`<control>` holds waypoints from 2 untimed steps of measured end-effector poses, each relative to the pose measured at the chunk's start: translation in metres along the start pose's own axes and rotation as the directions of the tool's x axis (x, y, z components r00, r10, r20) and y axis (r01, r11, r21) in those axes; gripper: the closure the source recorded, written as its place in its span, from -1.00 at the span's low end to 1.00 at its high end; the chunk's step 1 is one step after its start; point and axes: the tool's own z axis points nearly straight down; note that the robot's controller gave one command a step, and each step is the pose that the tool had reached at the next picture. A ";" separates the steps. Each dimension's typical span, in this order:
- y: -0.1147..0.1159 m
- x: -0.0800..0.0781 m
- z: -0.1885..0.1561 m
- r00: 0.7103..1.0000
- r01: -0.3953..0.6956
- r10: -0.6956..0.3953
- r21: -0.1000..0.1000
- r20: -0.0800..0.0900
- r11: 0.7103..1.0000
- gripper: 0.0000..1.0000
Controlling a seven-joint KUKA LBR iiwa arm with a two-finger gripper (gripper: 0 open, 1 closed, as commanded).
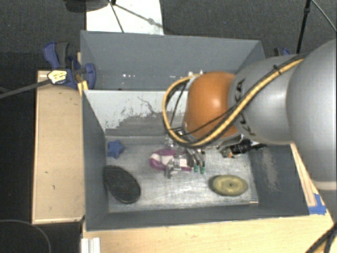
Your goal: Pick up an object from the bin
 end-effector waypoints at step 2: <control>0.000 -0.002 -0.054 1.000 0.003 -0.003 0.000 -0.002 1.000 1.00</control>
Offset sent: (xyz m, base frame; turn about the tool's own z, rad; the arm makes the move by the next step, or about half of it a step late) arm 0.0000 -0.0001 0.0079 0.0000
